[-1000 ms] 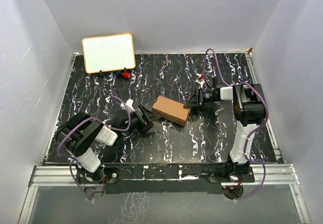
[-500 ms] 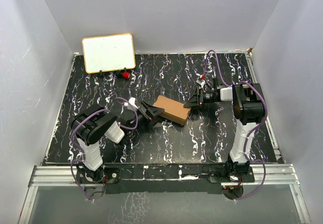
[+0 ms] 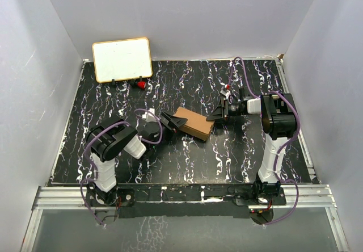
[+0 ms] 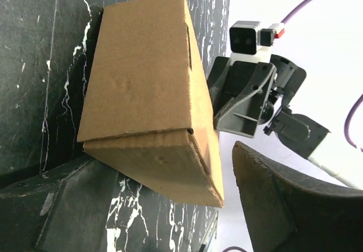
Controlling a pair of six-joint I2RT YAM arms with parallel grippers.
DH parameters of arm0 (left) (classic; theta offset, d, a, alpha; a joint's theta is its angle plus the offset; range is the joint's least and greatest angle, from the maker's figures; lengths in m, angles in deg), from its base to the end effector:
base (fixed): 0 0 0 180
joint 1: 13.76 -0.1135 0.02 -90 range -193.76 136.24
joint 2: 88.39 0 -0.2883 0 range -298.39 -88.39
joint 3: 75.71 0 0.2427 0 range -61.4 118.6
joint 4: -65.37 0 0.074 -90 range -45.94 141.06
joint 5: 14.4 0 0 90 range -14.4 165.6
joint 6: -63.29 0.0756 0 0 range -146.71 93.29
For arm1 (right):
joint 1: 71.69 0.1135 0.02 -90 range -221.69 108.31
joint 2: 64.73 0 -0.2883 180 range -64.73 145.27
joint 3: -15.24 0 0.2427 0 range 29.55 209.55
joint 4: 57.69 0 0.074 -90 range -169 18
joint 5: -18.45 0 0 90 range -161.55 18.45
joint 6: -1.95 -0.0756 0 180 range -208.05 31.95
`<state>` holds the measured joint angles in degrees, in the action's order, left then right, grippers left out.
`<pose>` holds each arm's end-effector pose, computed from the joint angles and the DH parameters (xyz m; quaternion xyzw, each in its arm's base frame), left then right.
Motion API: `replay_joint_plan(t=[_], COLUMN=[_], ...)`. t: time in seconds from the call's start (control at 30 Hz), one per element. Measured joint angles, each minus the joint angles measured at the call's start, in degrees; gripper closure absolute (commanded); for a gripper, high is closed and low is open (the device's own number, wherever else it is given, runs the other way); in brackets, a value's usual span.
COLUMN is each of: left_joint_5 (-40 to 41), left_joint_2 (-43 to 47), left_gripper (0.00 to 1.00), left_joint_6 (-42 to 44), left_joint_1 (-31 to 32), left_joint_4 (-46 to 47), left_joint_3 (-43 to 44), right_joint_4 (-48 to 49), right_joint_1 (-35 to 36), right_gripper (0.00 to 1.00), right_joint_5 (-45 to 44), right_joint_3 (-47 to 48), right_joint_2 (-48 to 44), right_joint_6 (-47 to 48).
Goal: Fold the paper box
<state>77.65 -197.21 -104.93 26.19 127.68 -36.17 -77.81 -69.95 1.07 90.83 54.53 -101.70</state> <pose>0.2680 -0.2209 0.1412 -0.2566 0.7034 -0.5617 0.3520 0.3768 0.0836 0.1108 -0.0521 0.7945 0.5960 0.1038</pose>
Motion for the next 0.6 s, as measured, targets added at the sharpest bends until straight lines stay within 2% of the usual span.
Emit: replay_joint_plan(t=[0.2,0.33,0.47,0.6], left_joint_5=[1.6,1.9,2.0,2.0], left_joint_2=[-0.7,-0.7,-0.5,2.8], left_gripper=[0.47,0.59,0.64,0.64], left_joint_6=[0.0,-0.8,-0.4,1.9], left_joint_1=[0.2,0.1,0.2,0.0], left_joint_4=[-3.2,-3.5,-3.7,-6.9], left_joint_3=[2.0,2.5,2.6,2.5], right_joint_4=[0.0,-0.1,-1.3,-6.4], right_joint_1=[0.0,0.0,0.0,0.0], right_gripper=[0.58,0.47,0.33,0.28], right_joint_5=[0.3,0.4,0.5,1.1], right_joint_3=[0.0,0.0,0.2,2.2], right_joint_2=[0.0,0.0,0.0,-0.7], right_joint_6=[0.0,0.2,2.7,8.4])
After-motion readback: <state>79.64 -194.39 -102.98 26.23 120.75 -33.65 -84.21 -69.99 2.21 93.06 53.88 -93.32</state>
